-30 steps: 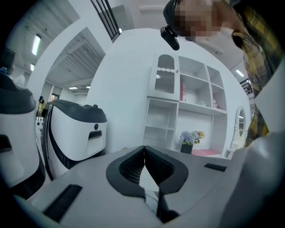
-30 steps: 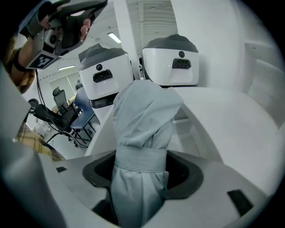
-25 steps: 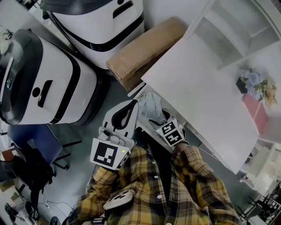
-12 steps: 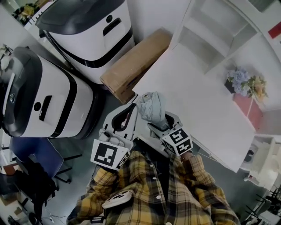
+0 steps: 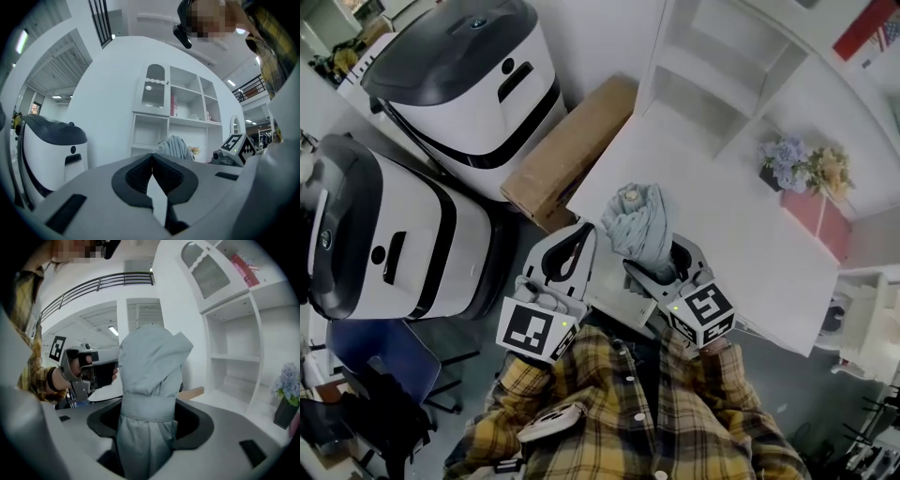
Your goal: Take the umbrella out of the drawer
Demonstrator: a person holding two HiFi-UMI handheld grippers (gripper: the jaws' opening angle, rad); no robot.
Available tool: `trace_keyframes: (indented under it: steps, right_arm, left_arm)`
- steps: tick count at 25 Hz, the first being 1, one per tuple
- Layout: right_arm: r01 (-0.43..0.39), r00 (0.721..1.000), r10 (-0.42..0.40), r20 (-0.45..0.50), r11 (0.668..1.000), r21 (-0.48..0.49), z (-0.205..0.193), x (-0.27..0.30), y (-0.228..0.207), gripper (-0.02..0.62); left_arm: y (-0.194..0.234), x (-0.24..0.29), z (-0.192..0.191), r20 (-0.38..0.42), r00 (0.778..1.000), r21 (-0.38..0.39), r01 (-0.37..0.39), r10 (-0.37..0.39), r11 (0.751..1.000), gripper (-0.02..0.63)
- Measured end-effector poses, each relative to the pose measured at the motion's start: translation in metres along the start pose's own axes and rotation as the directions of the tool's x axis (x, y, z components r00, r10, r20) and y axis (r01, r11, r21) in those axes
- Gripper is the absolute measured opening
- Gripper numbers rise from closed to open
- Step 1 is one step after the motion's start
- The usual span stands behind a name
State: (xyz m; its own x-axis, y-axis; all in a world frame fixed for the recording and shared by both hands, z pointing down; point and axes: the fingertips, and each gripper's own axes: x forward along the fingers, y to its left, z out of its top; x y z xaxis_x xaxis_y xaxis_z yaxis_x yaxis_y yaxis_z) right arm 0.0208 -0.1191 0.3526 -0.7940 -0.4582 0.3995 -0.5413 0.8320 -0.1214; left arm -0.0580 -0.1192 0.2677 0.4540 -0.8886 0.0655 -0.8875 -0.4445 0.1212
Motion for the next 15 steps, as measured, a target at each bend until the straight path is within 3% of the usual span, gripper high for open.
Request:
trace_keyframes:
  steps: [6, 15]
  right_arm:
    - [0.079, 0.992, -0.08, 0.097, 0.997, 0.012, 0.03, -0.039, -0.017, 0.308]
    - [0.163, 0.959, -0.177, 0.222, 0.983, 0.083, 0.054, -0.1, -0.04, 0.308]
  left_arm:
    - [-0.017, 0.015, 0.008, 0.005, 0.998, 0.014, 0.067, -0.067, 0.998, 0.02]
    - [-0.049, 0.036, 0.013, 0.003, 0.986, 0.019, 0.165, -0.165, 0.986, 0.02]
